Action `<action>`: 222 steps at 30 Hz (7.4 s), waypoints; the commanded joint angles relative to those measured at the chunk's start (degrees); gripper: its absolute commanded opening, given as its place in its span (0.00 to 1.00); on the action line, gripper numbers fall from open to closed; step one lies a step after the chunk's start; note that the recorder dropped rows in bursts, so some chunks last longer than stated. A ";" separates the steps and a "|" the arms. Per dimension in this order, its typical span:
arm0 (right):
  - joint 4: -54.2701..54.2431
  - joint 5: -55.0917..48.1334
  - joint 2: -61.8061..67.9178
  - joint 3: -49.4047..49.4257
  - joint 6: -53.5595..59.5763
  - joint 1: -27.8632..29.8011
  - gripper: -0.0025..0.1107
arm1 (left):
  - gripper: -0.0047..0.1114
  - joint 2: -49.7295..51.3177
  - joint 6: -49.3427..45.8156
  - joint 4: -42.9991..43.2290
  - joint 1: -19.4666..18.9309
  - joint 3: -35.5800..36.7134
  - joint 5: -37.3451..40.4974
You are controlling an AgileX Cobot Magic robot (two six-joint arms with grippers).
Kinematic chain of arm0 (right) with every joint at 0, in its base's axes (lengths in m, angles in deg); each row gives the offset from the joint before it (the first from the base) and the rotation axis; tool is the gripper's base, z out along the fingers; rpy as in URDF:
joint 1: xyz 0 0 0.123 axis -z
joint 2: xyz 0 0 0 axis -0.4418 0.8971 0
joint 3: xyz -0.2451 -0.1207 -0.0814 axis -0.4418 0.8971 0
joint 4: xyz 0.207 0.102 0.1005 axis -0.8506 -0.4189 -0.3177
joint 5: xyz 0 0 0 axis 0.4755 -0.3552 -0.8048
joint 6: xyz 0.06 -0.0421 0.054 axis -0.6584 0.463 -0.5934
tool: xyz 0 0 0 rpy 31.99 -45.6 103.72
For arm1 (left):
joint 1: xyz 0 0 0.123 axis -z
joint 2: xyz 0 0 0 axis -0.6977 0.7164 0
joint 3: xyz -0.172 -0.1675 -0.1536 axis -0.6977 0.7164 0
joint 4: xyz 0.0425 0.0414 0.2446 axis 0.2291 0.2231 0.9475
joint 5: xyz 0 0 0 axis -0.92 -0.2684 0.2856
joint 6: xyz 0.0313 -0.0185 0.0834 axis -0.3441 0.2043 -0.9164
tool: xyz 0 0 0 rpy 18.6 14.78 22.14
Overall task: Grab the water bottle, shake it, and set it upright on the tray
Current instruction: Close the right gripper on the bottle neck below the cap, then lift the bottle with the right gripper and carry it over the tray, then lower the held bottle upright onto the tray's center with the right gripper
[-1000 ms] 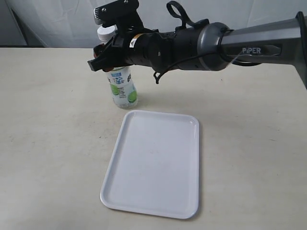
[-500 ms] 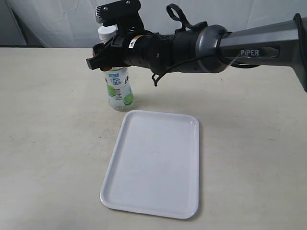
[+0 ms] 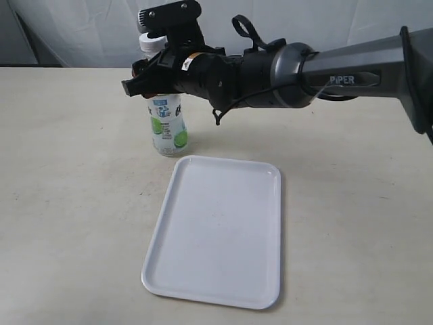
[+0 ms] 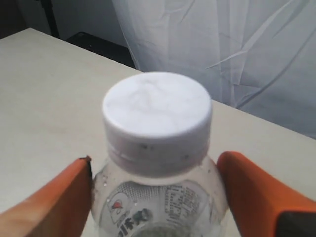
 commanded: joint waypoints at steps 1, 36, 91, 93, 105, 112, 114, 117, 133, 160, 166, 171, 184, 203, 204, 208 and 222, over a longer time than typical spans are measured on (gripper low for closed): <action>-0.52 -7.13 0.95 0.45 -0.30 -0.20 0.03 | 0.04 -0.26 0.21 -0.16 0.03 0.21 -0.25; 2.39 -12.56 -26.84 5.19 1.87 0.03 0.01 | 0.04 -0.26 0.21 -0.16 0.03 0.21 -0.25; 0.35 -13.03 -55.39 37.73 1.25 -0.13 0.01 | 0.04 -0.26 0.08 -0.16 0.03 0.21 -0.25; 0.35 -12.47 -52.09 39.25 1.25 -0.22 0.01 | 0.04 -0.26 0.08 -0.16 0.03 0.21 -0.25; -2.45 -6.41 -48.83 39.77 1.13 -8.23 0.01 | 0.04 -0.26 0.24 -0.16 0.03 0.21 -0.25; -2.13 -4.54 -47.69 39.77 2.07 -4.34 0.01 | 0.04 -0.26 0.24 -0.16 0.03 0.21 -0.25; -2.13 -4.21 -47.76 39.77 3.29 -2.74 0.01 | 0.04 -0.26 0.24 -0.16 0.03 0.21 -0.25; -2.24 -4.35 -48.75 39.77 3.29 -1.60 0.01 | 0.04 -0.26 0.24 -0.16 0.03 0.21 -0.25; -2.21 -4.00 -49.78 39.77 5.36 1.73 0.01 | 0.04 -0.26 0.13 -0.16 0.03 0.21 -0.25; -5.62 -9.14 -51.80 39.77 8.93 12.43 0.01 | 0.04 -0.26 0.25 -0.16 0.03 0.21 -0.25; -7.22 -8.35 -51.80 39.77 8.81 3.42 0.01 | 0.04 -0.26 0.25 -0.16 0.03 0.21 -0.25; -7.22 -5.35 -51.80 39.77 8.81 -1.99 0.01 | 0.04 -0.26 0.25 -0.16 0.03 0.21 -0.25; -6.99 -7.03 -51.80 39.77 10.61 6.09 0.01 | 0.04 -0.26 0.25 -0.16 0.03 0.21 -0.25; -8.51 -7.19 -47.40 39.89 10.24 -1.94 0.01 | 0.04 -0.26 0.13 -0.16 0.03 0.21 -0.25; -8.51 -7.19 -46.81 39.89 10.24 -1.94 0.01 | 0.04 -0.26 0.13 -0.16 0.03 0.21 -0.25; -8.60 -6.97 -44.51 39.89 10.13 -1.94 0.01 | 0.04 -0.26 0.13 -0.16 0.03 0.21 -0.25; -9.81 -6.36 -40.95 39.89 10.13 -1.94 0.01 | 0.04 -0.26 0.13 -0.16 0.03 0.21 -0.25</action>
